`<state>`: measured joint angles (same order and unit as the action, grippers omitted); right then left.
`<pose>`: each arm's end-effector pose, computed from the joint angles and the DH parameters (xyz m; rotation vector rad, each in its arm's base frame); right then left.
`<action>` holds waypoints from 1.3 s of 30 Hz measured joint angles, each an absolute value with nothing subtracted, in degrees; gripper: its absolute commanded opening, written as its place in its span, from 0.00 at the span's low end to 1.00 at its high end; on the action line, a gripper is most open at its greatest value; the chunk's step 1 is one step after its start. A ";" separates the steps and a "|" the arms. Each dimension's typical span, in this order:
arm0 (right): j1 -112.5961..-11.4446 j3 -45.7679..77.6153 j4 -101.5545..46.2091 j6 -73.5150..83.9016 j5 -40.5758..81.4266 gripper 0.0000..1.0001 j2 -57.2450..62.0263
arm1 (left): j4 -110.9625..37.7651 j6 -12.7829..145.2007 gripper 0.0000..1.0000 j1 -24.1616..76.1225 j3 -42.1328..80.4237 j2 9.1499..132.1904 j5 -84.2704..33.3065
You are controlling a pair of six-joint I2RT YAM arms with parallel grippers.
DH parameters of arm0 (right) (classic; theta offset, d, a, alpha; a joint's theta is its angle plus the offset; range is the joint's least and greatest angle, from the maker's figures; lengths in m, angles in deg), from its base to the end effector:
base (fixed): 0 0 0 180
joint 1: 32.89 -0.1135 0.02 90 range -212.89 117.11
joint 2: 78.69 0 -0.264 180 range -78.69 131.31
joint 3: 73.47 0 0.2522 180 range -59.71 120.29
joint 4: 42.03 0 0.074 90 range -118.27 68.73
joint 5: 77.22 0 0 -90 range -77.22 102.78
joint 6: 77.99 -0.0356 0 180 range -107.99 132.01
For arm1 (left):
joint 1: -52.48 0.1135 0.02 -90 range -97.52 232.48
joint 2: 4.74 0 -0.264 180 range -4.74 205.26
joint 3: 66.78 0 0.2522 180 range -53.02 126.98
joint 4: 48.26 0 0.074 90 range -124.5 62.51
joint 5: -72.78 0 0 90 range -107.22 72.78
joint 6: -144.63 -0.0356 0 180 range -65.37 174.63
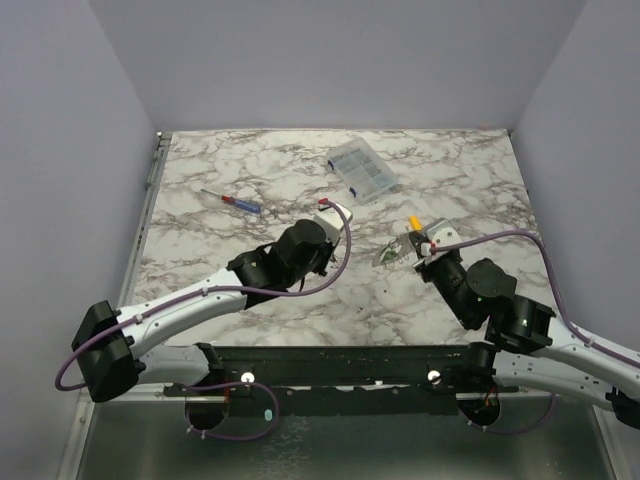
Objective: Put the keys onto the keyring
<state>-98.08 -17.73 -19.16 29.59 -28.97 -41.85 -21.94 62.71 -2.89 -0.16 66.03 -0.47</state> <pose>0.0835 0.1241 0.3465 -0.6026 1.5066 0.0423 0.1663 -0.2227 0.2897 0.6775 1.9864 -0.3670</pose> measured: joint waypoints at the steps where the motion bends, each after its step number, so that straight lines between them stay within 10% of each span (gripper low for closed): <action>1: -98.08 -17.73 -19.19 29.57 -28.12 0.01 -42.29 | -21.76 61.22 0.00 -3.14 -0.16 65.02 -0.21; 39: -98.06 -19.09 -17.22 46.79 9.54 0.01 -41.89 | -50.31 28.39 0.00 -1.47 -23.09 38.62 -20.55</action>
<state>-98.06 -19.09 -17.22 46.79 9.54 -41.89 -50.31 28.39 -1.47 -23.09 38.62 -20.55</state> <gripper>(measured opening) 0.014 0.018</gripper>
